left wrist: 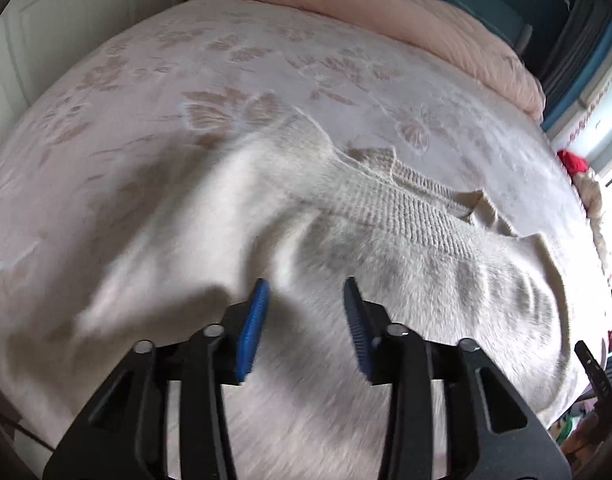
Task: Fold small clothes
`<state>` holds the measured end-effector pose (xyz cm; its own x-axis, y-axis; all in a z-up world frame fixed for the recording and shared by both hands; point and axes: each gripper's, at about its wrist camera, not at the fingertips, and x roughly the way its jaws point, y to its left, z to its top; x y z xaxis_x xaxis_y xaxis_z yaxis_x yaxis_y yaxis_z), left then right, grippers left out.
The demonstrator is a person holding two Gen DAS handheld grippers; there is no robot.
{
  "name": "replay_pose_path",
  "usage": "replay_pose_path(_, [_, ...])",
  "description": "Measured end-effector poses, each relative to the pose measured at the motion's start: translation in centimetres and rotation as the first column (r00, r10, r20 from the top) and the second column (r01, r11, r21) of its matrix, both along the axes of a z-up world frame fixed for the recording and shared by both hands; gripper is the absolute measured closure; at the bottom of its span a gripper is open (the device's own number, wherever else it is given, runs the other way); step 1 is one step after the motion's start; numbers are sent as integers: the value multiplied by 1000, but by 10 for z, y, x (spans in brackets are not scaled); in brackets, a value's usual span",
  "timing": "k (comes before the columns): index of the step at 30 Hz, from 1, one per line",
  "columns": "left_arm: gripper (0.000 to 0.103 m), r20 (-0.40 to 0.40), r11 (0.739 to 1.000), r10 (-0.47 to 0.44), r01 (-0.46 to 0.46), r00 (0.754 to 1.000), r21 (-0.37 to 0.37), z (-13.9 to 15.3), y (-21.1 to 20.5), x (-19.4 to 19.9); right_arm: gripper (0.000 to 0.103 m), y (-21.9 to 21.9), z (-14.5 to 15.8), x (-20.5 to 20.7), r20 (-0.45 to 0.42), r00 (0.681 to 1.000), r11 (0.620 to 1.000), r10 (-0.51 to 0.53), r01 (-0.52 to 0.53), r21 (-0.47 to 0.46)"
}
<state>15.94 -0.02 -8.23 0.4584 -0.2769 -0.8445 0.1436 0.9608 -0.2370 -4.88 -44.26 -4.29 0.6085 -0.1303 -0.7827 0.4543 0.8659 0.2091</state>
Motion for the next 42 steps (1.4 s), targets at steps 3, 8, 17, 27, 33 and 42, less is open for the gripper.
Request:
replay_pose_path(3, [45, 32, 996, 88, -88, 996, 11, 9, 38, -20, 39, -4, -10, -15, -56, 998, 999, -38, 38, -5])
replay_pose_path(8, [45, -10, 962, 274, -274, 962, 18, -5, 102, -43, 47, -9, -53, -24, -67, 996, 961, -54, 70, 268])
replay_pose_path(17, [66, -103, 966, 260, -259, 960, 16, -27, 100, -36, 93, -11, -11, -32, 6, 999, 984, -50, 49, 170])
replay_pose_path(27, [67, 26, 977, 214, -214, 977, -9, 18, 106, -67, 76, 16, 16, -37, -29, 998, 998, -62, 61, -34])
replay_pose_path(33, [62, 114, 1000, 10, -9, 993, -11, 49, 22, -52, 92, 97, 35, 32, 66, 968, 967, 241, -246, 68])
replay_pose_path(42, [60, -6, 994, -12, 13, 1000, 106, -26, -43, -11, 93, 167, -26, 161, -66, 915, 917, 398, -394, 59])
